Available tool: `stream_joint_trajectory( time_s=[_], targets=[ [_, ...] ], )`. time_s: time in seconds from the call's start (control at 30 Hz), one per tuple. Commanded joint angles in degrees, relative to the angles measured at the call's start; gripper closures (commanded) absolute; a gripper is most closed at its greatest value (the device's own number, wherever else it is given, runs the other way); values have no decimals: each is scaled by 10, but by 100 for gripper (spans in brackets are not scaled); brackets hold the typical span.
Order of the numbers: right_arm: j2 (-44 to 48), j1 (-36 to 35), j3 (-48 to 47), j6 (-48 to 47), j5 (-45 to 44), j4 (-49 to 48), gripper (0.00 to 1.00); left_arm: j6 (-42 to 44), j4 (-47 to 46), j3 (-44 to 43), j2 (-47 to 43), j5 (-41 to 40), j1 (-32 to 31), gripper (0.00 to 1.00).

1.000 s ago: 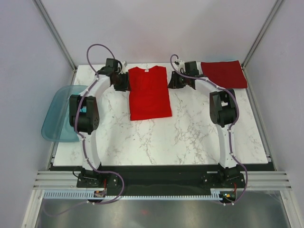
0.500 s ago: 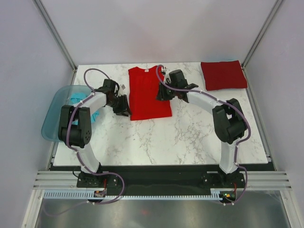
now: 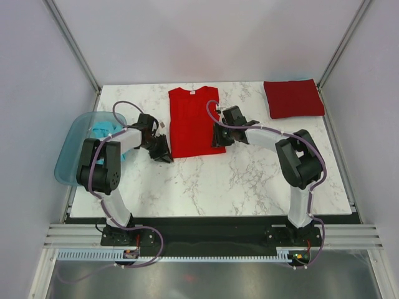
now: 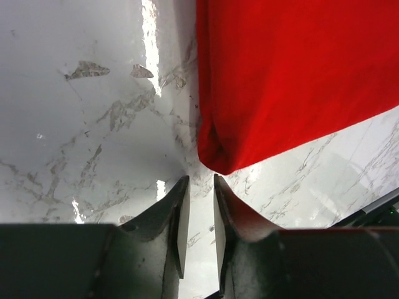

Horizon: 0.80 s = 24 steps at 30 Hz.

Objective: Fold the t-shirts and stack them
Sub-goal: Fold the tshirt

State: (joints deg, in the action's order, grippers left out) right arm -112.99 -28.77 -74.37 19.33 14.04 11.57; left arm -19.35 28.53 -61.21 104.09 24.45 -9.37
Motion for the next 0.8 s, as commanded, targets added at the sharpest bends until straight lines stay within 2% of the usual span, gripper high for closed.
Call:
stream_joint_trajectory(
  time_s=[0.0,0.13,0.23,0.27,0.37,0.57,0.77],
  targets=[
    [43,-3,-1,-2,-3,-3,66,-18,6,-6,-54,-30,-1,70],
    [58,-2,-2,1,-7,2,66,-23,6,-37,-80,-11,-1,69],
    [59,-3,-8,4,-2,6,67,-34,-16,-61,-70,52,-2,80],
    [58,-3,-10,4,-2,6,67,-38,-22,-65,-65,71,-2,87],
    [52,-3,-18,4,-2,6,67,-42,-28,-68,-36,55,-2,98],
    [23,-1,-27,1,-6,6,68,-40,-29,-47,17,24,-2,98],
    [15,4,-27,1,-7,8,68,-31,-25,-32,25,-7,0,98]
  ],
)
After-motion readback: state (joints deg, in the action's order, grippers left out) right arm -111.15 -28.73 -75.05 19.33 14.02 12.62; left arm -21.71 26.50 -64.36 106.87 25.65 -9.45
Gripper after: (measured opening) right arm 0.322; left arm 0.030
